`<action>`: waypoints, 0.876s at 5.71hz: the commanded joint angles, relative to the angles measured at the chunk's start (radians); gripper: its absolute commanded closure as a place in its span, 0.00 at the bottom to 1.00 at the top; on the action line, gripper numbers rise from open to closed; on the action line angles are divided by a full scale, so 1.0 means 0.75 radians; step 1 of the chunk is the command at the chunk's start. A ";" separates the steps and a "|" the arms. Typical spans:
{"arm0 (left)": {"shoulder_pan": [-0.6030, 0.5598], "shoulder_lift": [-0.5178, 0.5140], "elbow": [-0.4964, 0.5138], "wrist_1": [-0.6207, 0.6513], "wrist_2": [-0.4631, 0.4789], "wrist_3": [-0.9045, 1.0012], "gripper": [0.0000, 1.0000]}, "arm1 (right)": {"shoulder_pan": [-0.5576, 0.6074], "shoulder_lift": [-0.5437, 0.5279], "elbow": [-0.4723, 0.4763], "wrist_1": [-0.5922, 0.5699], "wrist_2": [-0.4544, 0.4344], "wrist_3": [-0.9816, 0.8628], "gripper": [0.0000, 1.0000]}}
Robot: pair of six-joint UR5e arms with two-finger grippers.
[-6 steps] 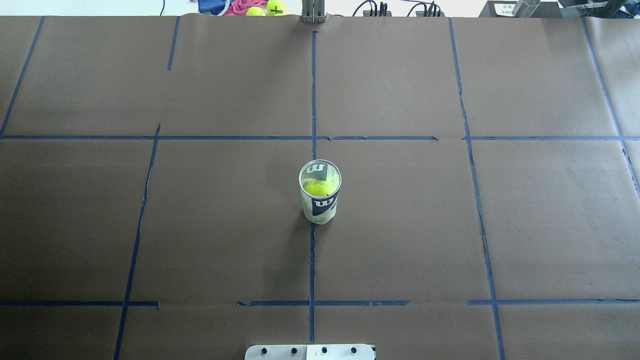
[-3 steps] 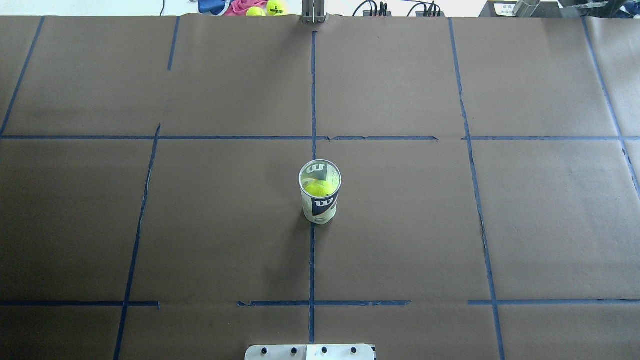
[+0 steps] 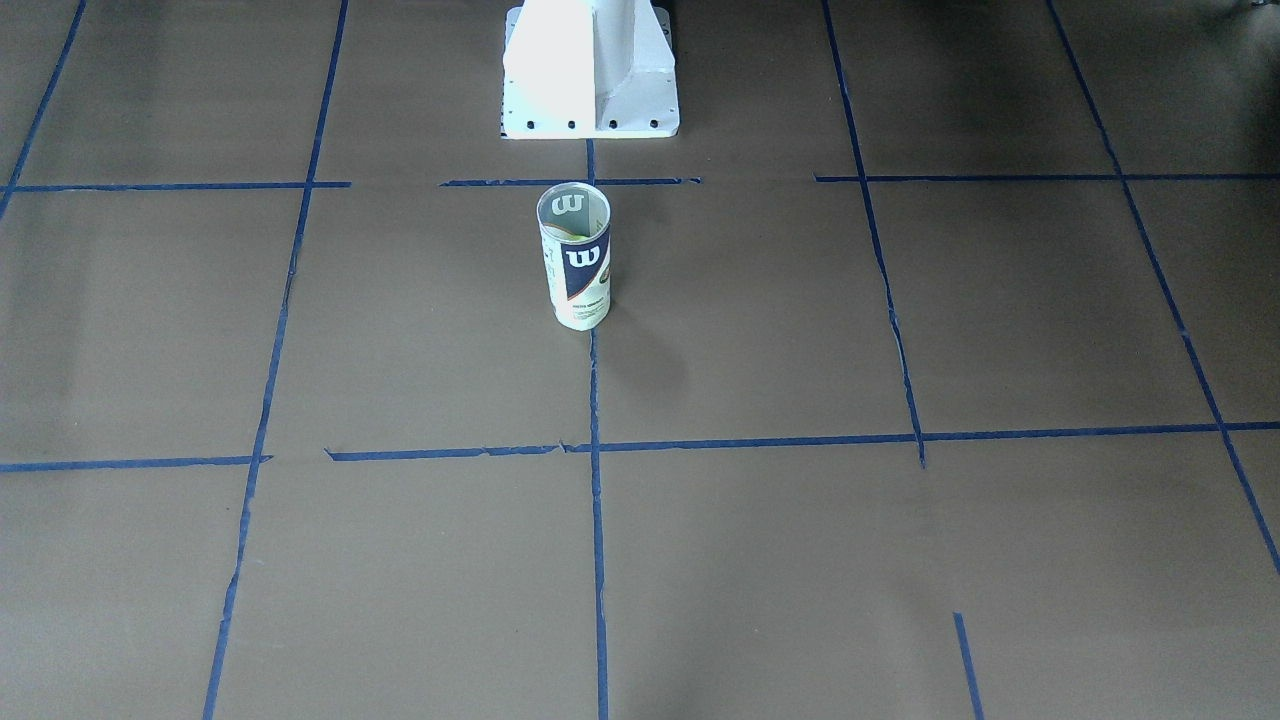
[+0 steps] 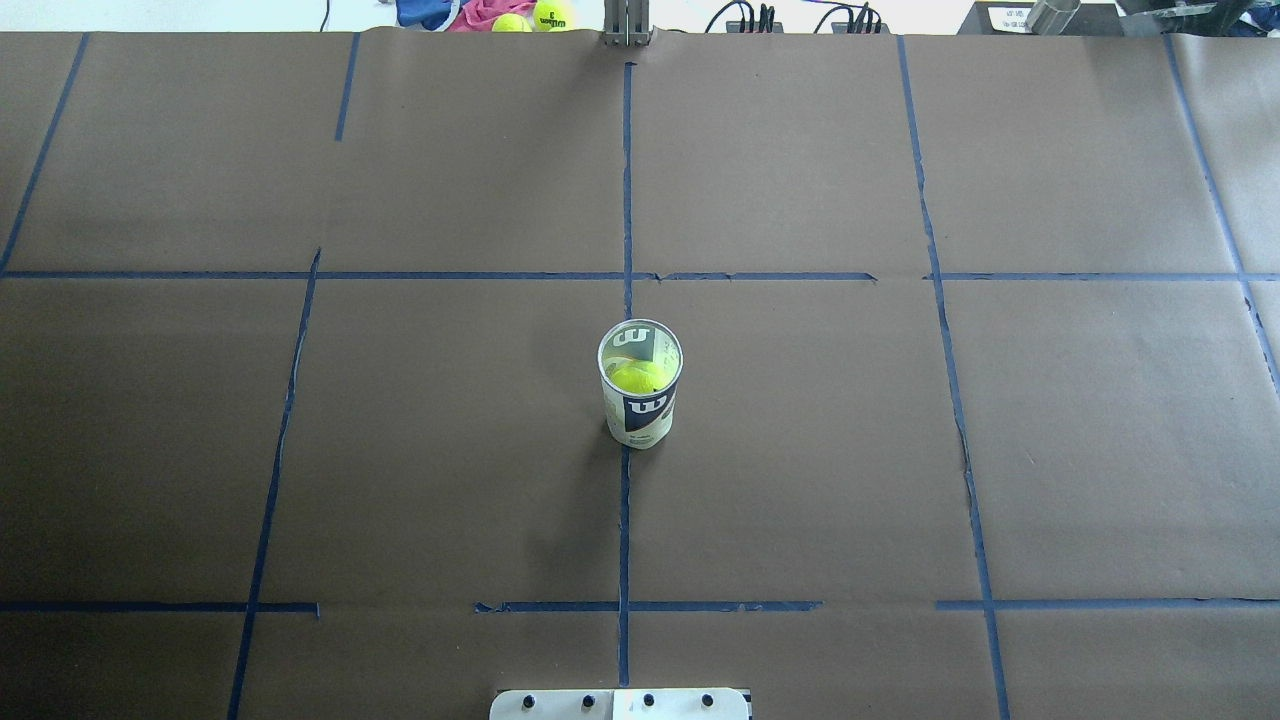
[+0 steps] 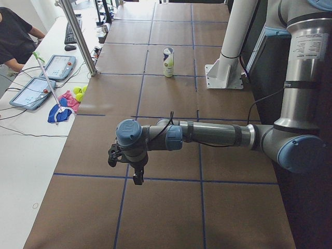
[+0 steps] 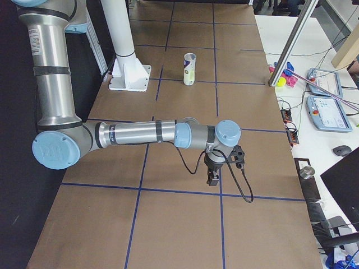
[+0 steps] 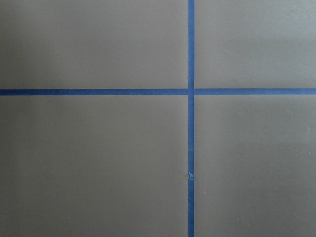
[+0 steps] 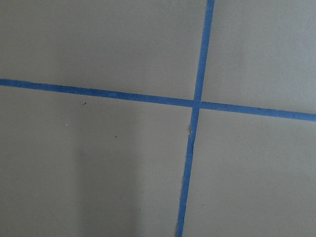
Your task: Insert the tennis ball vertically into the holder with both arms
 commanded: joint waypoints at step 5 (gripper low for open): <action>0.005 0.038 -0.077 0.012 0.003 -0.002 0.00 | 0.005 -0.005 0.055 0.000 -0.021 0.004 0.00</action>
